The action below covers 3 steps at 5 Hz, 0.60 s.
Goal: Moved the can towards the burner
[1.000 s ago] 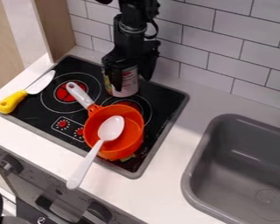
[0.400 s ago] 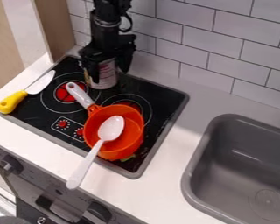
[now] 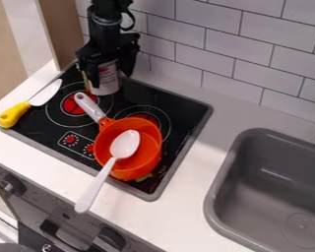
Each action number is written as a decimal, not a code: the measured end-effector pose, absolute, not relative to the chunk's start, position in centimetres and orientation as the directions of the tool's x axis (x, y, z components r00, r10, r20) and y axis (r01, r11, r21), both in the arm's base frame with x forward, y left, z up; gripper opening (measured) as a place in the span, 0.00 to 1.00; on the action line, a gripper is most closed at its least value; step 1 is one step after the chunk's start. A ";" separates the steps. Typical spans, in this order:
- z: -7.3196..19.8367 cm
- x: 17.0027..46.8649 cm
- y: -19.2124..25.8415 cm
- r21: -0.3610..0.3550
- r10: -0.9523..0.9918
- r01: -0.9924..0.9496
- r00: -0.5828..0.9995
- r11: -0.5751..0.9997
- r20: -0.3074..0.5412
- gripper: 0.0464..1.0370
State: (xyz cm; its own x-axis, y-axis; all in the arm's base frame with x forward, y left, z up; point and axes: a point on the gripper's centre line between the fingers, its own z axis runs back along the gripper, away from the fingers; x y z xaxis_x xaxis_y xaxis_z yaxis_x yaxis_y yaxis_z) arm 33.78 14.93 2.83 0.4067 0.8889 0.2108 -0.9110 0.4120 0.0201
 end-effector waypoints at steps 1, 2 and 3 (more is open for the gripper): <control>2.8 33.7 15.8 0.020 0.885 -0.916 0.393 0.401 0.250 0.95; 2.0 33.0 15.4 0.026 0.884 -0.910 0.409 0.415 0.228 0.95; 3.4 32.9 14.2 -0.007 0.861 -0.883 0.456 0.470 0.224 0.95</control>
